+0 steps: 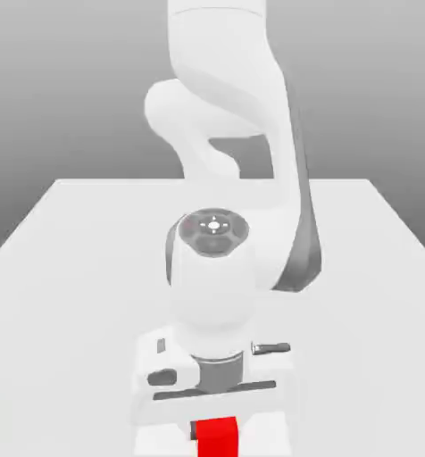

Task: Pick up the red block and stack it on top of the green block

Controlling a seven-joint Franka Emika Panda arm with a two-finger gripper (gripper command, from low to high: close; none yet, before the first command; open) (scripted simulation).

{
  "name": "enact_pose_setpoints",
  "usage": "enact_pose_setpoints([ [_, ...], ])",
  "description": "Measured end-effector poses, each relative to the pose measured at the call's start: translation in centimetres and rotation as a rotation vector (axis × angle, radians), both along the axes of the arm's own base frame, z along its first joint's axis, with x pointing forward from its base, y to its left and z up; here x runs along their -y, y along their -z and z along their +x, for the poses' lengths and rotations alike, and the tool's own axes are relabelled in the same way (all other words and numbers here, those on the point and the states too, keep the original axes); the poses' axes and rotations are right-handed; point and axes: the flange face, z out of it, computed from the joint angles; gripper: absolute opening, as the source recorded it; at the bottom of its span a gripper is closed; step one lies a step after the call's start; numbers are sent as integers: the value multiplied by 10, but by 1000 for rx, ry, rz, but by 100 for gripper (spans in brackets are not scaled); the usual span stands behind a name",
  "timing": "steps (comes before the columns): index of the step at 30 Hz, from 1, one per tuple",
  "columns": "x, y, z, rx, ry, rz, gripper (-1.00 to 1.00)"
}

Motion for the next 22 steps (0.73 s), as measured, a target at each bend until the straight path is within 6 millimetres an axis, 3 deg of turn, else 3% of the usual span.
enact_pose_setpoints([
  [3, 0, -36, 0, 0, 0, 0, -100],
  [4, 8, -47, 1, -1, 13, 0, -100],
  [8, 107, -60, 11, -5, 169, 2, -100],
  [13, 232, -74, -9, -4, 354, 4, -100],
  [15, 282, -66, -21, -2, 427, 4, -100],
  [16, 307, -53, -28, -1, 464, 4, -100],
  [17, 325, -36, -33, 0, 490, 3, 100],
  [22, 325, -36, -33, 0, 490, 3, 100],
])
